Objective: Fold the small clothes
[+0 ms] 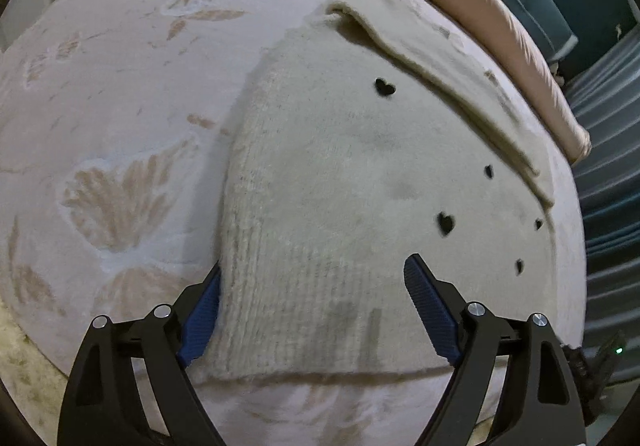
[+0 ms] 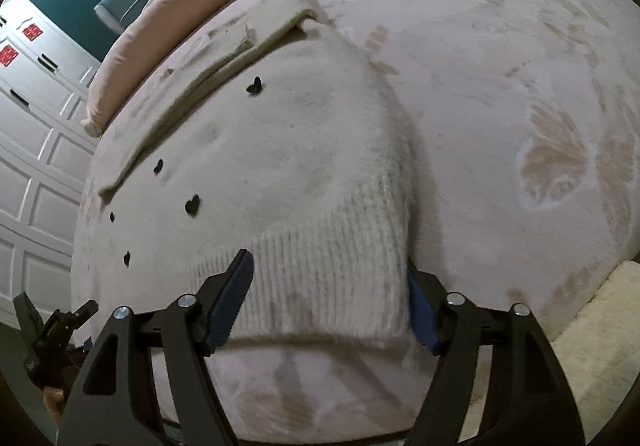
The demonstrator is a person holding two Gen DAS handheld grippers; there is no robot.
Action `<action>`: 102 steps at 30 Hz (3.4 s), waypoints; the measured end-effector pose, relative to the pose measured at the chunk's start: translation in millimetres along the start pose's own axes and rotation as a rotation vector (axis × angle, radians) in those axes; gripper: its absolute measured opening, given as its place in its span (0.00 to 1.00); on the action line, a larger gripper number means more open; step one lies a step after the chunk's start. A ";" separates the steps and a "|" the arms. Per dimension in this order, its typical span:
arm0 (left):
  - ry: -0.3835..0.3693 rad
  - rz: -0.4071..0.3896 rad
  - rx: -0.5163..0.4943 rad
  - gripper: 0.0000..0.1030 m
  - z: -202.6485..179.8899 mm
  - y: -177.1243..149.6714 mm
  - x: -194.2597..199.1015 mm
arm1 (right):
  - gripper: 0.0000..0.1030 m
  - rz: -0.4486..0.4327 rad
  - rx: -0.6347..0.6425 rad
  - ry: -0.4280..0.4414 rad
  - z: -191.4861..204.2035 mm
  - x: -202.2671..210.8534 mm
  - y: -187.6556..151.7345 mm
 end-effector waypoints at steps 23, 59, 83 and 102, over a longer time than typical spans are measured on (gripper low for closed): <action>0.019 0.122 -0.212 0.05 23.3 -84.5 80.8 | 0.06 0.082 0.329 -0.102 -15.9 81.7 -91.3; 0.037 -0.084 -0.007 0.89 4.2 52.9 40.5 | 0.75 -0.236 0.062 -0.148 -46.4 51.4 53.6; -0.144 0.112 -0.041 0.12 5.9 6.8 71.5 | 0.19 -0.028 0.034 0.102 -18.1 77.0 29.3; -0.044 -0.058 -0.169 0.71 -50.5 29.0 58.3 | 0.74 -0.203 0.243 -0.172 10.0 55.0 67.3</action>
Point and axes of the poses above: each gripper's, at about its wrist camera, not at the fingertips, and x roughly against the way its jaws point, z to its left, y to its top, the point moved 3 cm from there along -x, roughly the way its jaws point, and after that the axes turned 3 degrees about z, right-handed, at the moved point
